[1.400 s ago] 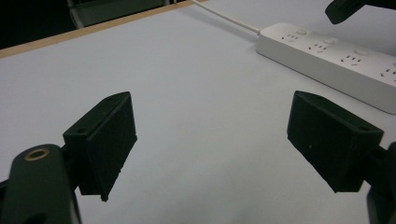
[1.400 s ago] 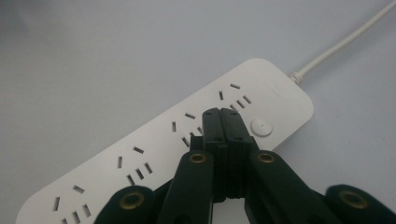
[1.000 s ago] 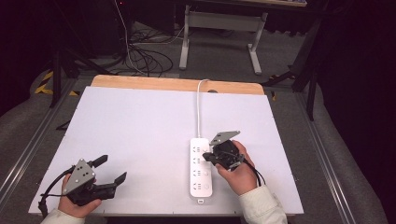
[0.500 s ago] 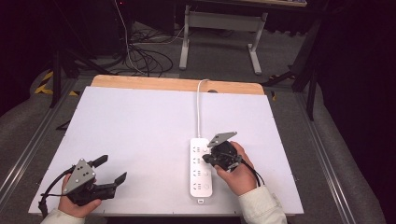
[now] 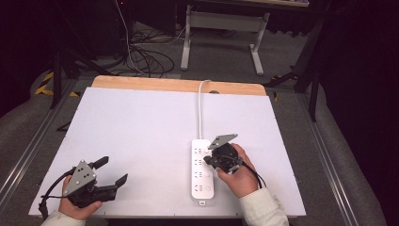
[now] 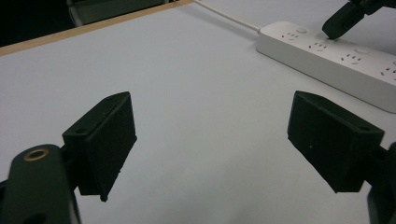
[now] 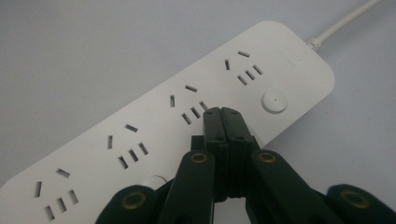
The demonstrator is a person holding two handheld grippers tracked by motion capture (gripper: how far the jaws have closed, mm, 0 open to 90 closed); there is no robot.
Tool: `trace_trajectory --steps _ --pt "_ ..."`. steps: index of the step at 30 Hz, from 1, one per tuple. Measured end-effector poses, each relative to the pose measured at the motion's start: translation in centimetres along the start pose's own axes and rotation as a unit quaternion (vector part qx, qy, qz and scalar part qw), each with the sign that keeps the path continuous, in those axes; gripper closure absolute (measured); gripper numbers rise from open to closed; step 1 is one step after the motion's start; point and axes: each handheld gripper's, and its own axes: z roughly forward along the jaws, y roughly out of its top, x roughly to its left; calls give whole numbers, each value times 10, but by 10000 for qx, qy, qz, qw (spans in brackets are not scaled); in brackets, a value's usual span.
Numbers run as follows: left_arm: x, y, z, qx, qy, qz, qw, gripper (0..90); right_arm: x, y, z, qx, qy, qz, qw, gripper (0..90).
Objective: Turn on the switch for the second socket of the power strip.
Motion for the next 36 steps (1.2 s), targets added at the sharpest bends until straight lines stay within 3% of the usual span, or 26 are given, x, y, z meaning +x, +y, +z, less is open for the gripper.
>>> trace_trajectory --steps 36 --pt "-1 0 1 24 -12 35 10000 159 2 1 3 130 -20 -75 9999 900"
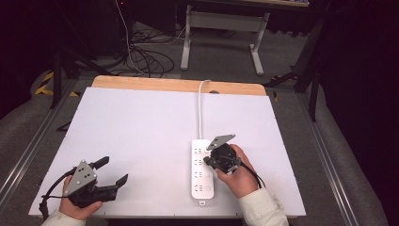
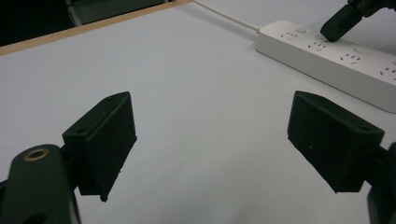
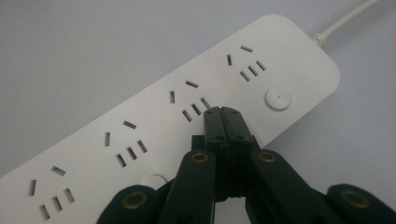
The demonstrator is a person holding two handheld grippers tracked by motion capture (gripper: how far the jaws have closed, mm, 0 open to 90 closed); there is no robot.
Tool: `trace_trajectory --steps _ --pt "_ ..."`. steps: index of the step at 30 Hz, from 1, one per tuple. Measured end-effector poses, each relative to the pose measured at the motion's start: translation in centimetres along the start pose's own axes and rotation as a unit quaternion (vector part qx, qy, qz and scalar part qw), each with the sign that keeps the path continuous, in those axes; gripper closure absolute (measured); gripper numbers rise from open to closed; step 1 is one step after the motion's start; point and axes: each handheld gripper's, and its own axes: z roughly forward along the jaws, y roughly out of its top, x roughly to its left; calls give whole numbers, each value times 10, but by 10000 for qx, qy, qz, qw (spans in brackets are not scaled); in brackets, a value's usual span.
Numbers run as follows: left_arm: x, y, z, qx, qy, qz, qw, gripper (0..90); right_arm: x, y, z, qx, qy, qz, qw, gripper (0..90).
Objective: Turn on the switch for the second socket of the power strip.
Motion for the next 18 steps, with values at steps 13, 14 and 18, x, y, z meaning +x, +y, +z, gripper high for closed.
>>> trace_trajectory --steps 13,14,18 --pt "0 0 0 1 -7 -8 10000 159 -1 -2 1 -39 31 -3 10000 900" --pt "0 0 0 4 -6 -8 10000 159 -1 -2 1 -45 30 3 10000 900" --pt "0 0 0 0 -11 -6 10000 159 -2 -3 1 -76 46 28 10000 900"
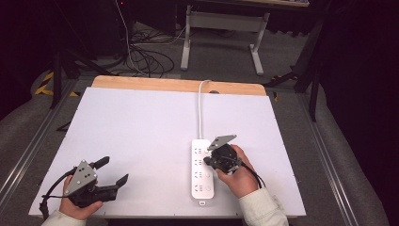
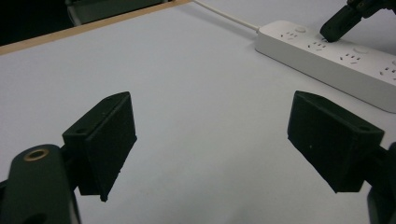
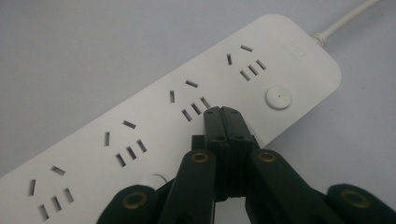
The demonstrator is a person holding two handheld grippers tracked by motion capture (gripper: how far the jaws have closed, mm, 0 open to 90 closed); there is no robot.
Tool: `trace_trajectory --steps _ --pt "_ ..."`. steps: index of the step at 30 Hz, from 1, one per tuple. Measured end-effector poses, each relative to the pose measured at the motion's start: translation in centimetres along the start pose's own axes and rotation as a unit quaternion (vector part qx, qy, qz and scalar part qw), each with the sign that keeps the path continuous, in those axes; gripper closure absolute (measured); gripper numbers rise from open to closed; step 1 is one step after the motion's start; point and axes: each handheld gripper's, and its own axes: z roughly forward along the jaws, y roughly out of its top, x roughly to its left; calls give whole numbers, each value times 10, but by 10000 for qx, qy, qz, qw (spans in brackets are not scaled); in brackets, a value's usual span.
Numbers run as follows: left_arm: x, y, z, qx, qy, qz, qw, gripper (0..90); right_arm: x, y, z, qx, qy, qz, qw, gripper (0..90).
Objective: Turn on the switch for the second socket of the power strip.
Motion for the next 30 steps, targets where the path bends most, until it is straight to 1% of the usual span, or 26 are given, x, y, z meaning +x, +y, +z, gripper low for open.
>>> trace_trajectory --steps 2,4,6,9,11,13,16,18,23,25,30 --pt "0 0 0 1 -3 1 10000 159 -1 0 0 -13 -1 39 10000 900" --pt "1 0 0 -2 6 4 10000 159 0 0 0 -7 -16 22 10000 900" --pt "1 0 0 -4 12 -9 10000 159 1 0 -2 -57 -12 -90 9999 900" --pt "0 0 1 -5 7 -45 10000 159 2 0 -6 -199 -49 -165 9997 900" --pt "1 0 0 -2 11 -11 10000 159 3 0 -10 -378 -48 -189 9991 900" --pt "1 0 0 -6 11 -4 10000 159 4 1 -14 -489 -47 -185 9986 900" --pt "1 0 0 -6 7 0 10000 159 4 0 -18 -586 -57 -188 9981 900" --pt "1 0 1 -3 9 -13 10000 159 4 0 -22 -720 -101 -153 9972 900" --pt "1 0 1 -4 13 -15 10000 159 6 2 -36 -1014 -161 -253 9944 900" --pt "1 0 1 -3 9 -11 10000 159 6 2 -41 -1121 -113 -222 9934 900" --pt "1 0 1 -1 9 -9 10000 159 6 2 -48 -1240 -149 -246 9919 900"
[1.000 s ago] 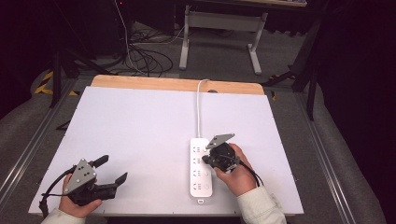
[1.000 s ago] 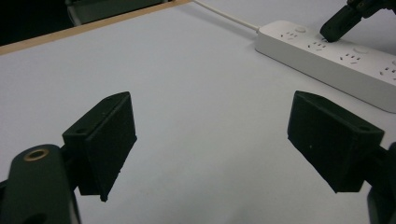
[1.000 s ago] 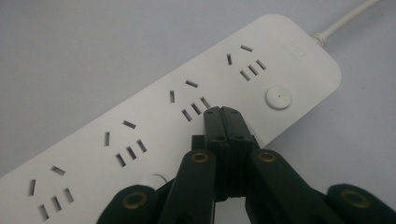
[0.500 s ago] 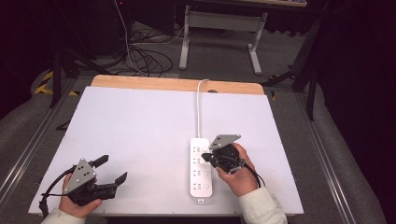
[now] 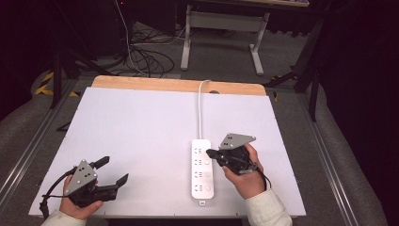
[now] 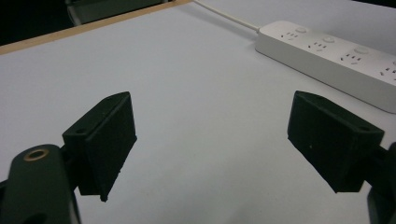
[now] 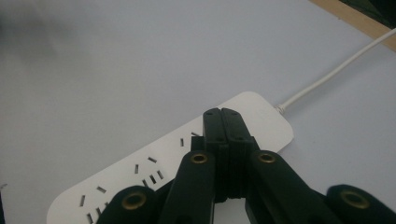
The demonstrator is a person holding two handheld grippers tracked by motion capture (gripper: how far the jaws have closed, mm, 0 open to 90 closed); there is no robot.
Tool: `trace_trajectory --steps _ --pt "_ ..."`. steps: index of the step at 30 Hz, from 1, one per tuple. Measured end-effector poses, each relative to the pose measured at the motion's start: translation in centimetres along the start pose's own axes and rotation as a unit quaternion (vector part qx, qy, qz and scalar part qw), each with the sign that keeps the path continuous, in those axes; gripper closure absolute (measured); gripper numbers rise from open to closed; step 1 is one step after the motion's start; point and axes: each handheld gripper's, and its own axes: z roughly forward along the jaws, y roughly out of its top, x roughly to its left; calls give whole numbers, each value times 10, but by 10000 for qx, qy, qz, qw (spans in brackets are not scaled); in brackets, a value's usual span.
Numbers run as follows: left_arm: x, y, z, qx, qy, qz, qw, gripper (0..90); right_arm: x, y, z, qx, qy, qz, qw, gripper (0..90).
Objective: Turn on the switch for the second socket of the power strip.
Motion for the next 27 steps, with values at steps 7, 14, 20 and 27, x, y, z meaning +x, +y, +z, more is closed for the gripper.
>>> trace_trajectory --steps 7,14,20,27 --pt "0 0 1 3 -9 -28 10000 159 -4 1 -9 -146 16 55 9999 900" --pt "0 0 0 2 4 -2 10000 159 -2 2 -8 -163 117 23 9998 773" --pt "0 0 0 3 -5 4 10000 159 -2 2 -4 -261 139 110 9995 466" --pt "0 0 0 -3 -7 4 10000 159 1 2 -11 -490 154 55 9987 365"
